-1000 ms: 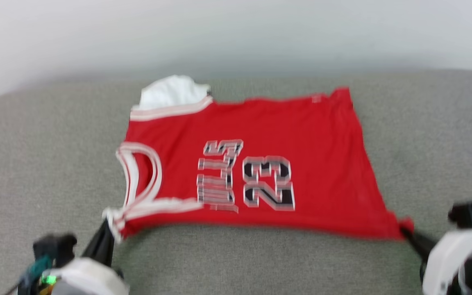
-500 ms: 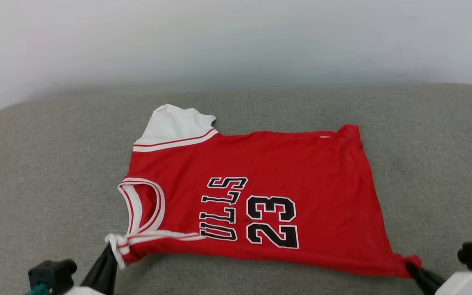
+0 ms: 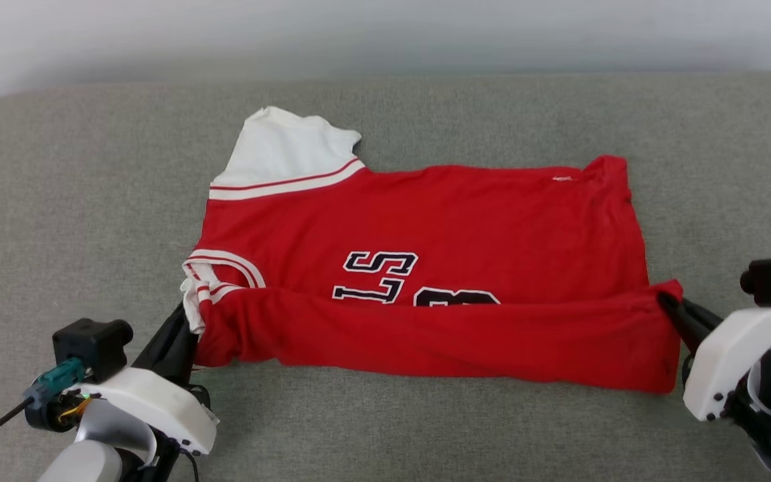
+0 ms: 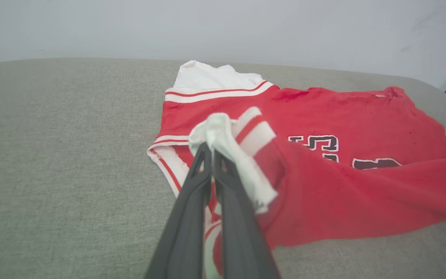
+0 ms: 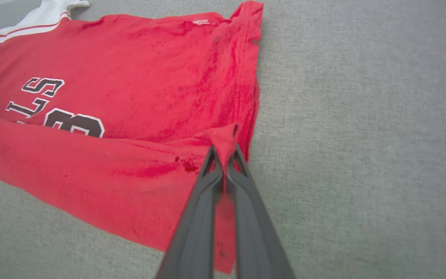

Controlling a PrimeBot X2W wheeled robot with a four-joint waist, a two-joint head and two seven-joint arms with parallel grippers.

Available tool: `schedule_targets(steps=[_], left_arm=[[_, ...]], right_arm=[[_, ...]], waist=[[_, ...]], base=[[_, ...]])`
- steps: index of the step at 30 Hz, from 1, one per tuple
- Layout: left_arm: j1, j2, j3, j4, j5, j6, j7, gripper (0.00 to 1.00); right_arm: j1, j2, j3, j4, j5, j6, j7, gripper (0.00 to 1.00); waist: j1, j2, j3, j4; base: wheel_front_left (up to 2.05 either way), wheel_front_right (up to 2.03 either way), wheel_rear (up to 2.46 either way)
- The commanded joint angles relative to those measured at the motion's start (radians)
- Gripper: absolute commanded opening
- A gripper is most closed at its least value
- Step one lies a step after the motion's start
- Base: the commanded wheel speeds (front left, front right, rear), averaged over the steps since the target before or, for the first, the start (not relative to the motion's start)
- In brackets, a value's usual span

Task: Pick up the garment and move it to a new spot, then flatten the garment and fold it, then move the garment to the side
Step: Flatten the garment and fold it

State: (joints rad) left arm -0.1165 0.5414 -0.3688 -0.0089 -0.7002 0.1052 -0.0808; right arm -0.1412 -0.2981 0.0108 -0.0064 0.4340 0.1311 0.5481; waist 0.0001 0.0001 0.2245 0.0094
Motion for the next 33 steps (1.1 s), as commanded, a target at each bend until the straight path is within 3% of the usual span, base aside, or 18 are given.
schedule_targets(steps=[1,11,12,13,14,15,16,17,24,33], left_arm=[[-0.028,-0.004,-0.005,0.023,-0.008,-0.012,0.011,0.00],[-0.124,-0.043,-0.035,0.211,-0.042,-0.083,0.031,0.00],[-0.129,-0.050,-0.039,0.230,-0.053,-0.092,0.040,0.09],[-0.132,-0.056,-0.046,0.249,-0.057,-0.099,0.047,0.32],[-0.133,-0.062,-0.053,0.266,-0.063,-0.107,0.055,0.57],[-0.133,-0.068,-0.058,0.284,-0.069,-0.116,0.058,0.80],[-0.133,-0.068,-0.058,0.284,-0.069,-0.116,0.058,0.80],[-0.137,-0.073,-0.061,0.299,-0.071,-0.123,0.055,1.00],[-0.136,-0.072,-0.029,0.342,-0.114,-0.134,0.042,1.00],[-0.083,0.010,0.024,0.264,-0.162,-0.092,0.109,1.00]], right_arm=[[-0.051,-0.013,0.019,0.026,-0.001,-0.001,-0.016,0.00],[-0.193,-0.038,0.113,0.245,0.010,-0.001,-0.128,0.00],[-0.200,-0.042,0.126,0.262,0.005,-0.001,-0.142,0.00],[-0.201,-0.040,0.135,0.284,0.014,-0.001,-0.152,0.29],[-0.199,-0.037,0.145,0.301,0.023,-0.001,-0.161,0.49],[-0.202,-0.042,0.156,0.310,0.025,-0.001,-0.181,0.91],[-0.202,-0.042,0.156,0.310,0.025,-0.001,-0.181,0.91],[-0.202,-0.043,0.162,0.320,0.034,-0.001,-0.198,1.00],[-0.150,-0.045,0.148,0.302,0.039,-0.001,-0.382,1.00],[-0.019,0.009,0.019,0.174,-0.075,-0.001,-0.559,1.00]], waist=[[-0.0001,-0.0001,0.049,0.010],[-0.0001,-0.0001,0.114,0.016],[-0.0001,-0.0001,0.116,0.016],[-0.0001,-0.0001,0.116,0.016],[-0.0001,-0.0001,0.114,0.016],[-0.0001,-0.0001,0.112,0.017],[-0.0001,-0.0001,0.112,0.017],[-0.0001,-0.0001,0.108,0.018],[-0.0001,-0.0001,0.045,0.033],[-0.0001,-0.0001,-0.054,0.028]], base=[[0.00,0.00,0.00],[0.00,0.00,0.00],[0.00,0.00,0.00],[0.00,0.00,0.00],[0.00,0.00,0.00],[0.00,0.00,0.00],[0.00,0.00,0.00],[0.00,0.00,0.00],[0.00,0.00,0.00],[0.00,0.00,0.00]])
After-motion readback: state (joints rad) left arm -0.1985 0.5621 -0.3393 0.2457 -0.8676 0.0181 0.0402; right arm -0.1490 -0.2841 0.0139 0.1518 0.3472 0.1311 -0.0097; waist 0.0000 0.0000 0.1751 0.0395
